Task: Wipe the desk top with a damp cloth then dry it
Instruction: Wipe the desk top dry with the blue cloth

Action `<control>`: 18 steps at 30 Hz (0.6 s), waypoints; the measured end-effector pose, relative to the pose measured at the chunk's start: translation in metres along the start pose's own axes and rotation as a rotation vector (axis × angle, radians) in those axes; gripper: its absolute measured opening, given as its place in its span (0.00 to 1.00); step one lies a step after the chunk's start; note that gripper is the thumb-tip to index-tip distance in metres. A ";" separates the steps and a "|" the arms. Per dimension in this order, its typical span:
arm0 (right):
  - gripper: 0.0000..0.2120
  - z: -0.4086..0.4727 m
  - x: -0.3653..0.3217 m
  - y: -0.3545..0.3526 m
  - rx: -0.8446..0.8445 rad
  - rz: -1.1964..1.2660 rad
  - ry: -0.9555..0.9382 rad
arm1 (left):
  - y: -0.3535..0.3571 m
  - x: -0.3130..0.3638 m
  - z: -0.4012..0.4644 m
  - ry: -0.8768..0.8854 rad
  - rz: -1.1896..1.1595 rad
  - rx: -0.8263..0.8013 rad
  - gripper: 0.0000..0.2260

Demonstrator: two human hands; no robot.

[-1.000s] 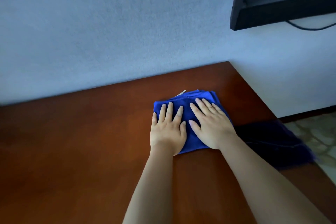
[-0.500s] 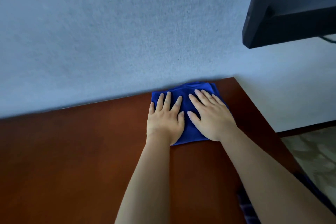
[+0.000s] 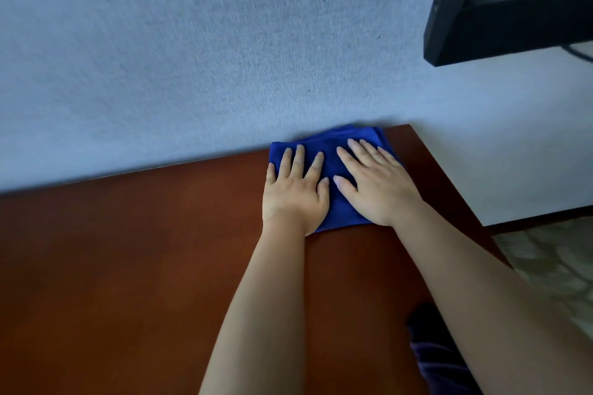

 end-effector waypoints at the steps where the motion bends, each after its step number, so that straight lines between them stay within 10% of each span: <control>1: 0.29 -0.008 0.000 0.002 -0.004 0.005 0.004 | 0.003 0.003 -0.007 0.003 0.000 -0.004 0.24; 18: 0.30 -0.079 0.015 0.010 0.019 0.018 0.037 | 0.020 0.045 -0.056 0.068 0.044 -0.028 0.24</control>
Point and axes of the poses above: each hand's wrist, its own z-axis towards the middle knuckle, its own y-axis out of the palm, x = y × z, the point moved 8 cm from there along z, towards the middle knuckle, and after that the axes turned 8 degrees about -x, right-handed, at the moved point
